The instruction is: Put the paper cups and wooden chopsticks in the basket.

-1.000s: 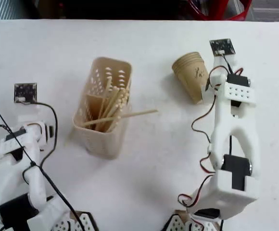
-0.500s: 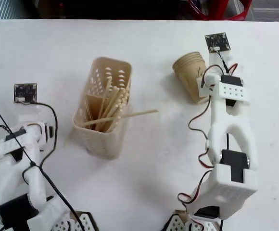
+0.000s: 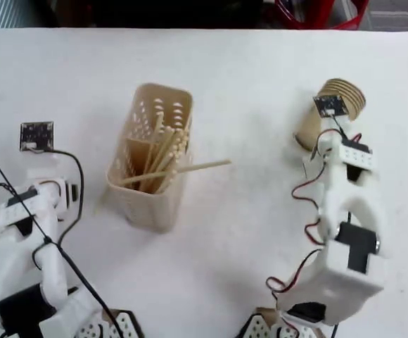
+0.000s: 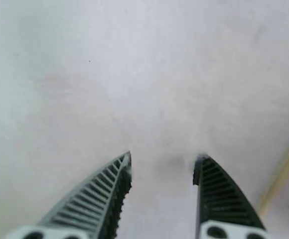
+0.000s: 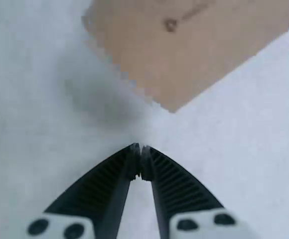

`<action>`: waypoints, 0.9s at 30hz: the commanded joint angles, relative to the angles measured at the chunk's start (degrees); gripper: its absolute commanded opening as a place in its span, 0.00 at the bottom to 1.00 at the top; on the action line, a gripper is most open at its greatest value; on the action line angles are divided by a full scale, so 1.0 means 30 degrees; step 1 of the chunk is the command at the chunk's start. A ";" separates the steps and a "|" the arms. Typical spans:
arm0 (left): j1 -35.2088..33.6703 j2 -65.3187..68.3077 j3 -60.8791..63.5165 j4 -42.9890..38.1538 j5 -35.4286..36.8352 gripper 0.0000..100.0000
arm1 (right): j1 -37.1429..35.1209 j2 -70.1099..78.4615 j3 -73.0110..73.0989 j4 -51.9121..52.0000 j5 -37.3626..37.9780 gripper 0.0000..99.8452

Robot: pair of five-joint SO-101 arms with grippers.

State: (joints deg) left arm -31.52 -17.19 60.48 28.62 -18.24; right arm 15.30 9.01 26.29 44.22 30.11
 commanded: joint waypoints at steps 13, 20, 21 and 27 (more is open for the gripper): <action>0.0220 -0.0484 -0.0117 -0.0410 -0.0205 0.21 | 0.0864 -1.0623 0.0967 -0.1187 0.0703 0.02; 0.0161 -0.0484 -0.0059 -0.0410 -0.0205 0.21 | 0.1568 -0.4381 -0.3575 -0.2593 0.0791 0.02; 0.0161 -0.0484 -0.0059 -0.0410 -0.0205 0.21 | 0.1919 -0.3033 -0.4571 -0.2505 0.0791 0.02; 0.0190 -0.0484 -0.0088 -0.0410 -0.0205 0.21 | 0.3004 0.2857 -0.9026 0.0513 0.1729 0.02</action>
State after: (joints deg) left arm -31.43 -17.19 60.57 28.62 -18.24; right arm 23.56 12.97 5.63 41.14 32.40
